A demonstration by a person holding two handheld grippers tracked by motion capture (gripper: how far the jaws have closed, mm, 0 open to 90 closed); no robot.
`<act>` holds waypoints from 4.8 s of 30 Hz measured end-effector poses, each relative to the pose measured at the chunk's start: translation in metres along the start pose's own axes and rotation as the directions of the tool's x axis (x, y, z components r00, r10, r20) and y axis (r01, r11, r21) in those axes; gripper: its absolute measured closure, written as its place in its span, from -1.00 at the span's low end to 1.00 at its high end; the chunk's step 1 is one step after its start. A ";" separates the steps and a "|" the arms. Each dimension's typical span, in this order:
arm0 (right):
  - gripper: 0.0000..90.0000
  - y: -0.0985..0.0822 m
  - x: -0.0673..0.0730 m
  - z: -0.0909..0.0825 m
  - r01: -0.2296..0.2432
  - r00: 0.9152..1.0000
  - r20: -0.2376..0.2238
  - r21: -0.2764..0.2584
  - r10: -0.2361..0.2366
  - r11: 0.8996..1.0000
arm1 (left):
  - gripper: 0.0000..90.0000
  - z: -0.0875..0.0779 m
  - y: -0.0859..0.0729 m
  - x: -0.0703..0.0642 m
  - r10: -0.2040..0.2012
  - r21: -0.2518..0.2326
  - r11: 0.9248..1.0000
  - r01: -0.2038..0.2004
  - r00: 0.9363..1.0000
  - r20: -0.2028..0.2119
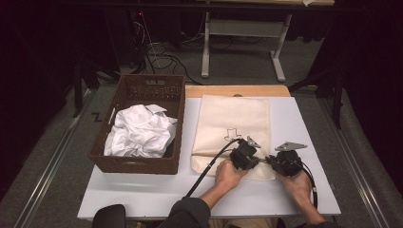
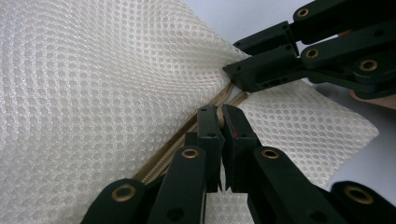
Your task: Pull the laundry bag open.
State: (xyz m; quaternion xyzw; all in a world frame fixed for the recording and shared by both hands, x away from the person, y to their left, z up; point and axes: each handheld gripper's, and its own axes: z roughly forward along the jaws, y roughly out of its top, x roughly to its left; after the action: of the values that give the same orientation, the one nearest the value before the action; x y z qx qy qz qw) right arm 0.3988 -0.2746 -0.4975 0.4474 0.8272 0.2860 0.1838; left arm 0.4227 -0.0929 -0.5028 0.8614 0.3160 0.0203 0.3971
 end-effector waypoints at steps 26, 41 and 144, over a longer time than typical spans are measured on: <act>0.87 -0.001 0.001 0.000 0.028 1.000 0.011 -0.002 -0.028 1.000 | 0.93 -0.013 -0.004 -0.001 0.018 0.013 1.000 -0.019 1.000 0.006; 0.87 0.000 0.002 0.000 0.028 0.999 0.021 -0.003 -0.028 1.000 | 0.93 -0.033 -0.015 0.005 0.007 -0.012 1.000 -0.007 1.000 -0.006; 0.86 0.002 -0.007 0.000 -0.001 0.999 0.048 0.003 0.001 1.000 | 0.93 -0.109 -0.075 0.050 -0.112 -0.087 0.991 0.100 0.984 -0.139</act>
State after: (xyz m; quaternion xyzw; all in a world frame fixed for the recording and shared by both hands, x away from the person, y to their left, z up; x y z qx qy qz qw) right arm 0.4042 -0.2798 -0.4957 0.4548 0.8227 0.2743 0.2027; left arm 0.3921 0.0445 -0.4910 0.8231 0.3880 0.0735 0.4080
